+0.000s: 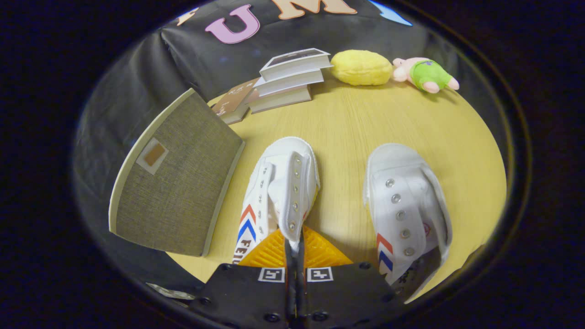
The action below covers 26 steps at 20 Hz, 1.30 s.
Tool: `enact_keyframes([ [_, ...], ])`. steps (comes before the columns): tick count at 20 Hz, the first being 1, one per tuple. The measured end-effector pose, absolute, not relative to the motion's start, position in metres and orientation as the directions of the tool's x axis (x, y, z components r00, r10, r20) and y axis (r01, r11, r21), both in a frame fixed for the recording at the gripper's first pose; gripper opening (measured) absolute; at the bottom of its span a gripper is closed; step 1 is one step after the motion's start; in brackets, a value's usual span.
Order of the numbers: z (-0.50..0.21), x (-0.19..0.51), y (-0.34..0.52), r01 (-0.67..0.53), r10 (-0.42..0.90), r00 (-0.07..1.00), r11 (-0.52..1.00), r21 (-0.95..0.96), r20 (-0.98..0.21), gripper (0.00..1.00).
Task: Open the storage box then place both shoes into the box .Put the left shoe in first, then the right shoe, with the right side of both shoes facing outward in a uniform manner.
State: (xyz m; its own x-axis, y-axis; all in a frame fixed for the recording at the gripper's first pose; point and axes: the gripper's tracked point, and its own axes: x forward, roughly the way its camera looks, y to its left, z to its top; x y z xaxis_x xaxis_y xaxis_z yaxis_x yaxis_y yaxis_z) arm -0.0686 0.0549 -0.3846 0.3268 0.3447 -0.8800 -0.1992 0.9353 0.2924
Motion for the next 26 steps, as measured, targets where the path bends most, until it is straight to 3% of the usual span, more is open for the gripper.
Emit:
enact_keyframes([
  [9,-0.374,-0.071,0.061,-0.037,0.341,0.346,0.936,0.351,-0.874,0.04],
  [26,-0.293,-0.034,0.072,0.033,0.314,0.413,0.933,0.359,-0.855,0.04],
])
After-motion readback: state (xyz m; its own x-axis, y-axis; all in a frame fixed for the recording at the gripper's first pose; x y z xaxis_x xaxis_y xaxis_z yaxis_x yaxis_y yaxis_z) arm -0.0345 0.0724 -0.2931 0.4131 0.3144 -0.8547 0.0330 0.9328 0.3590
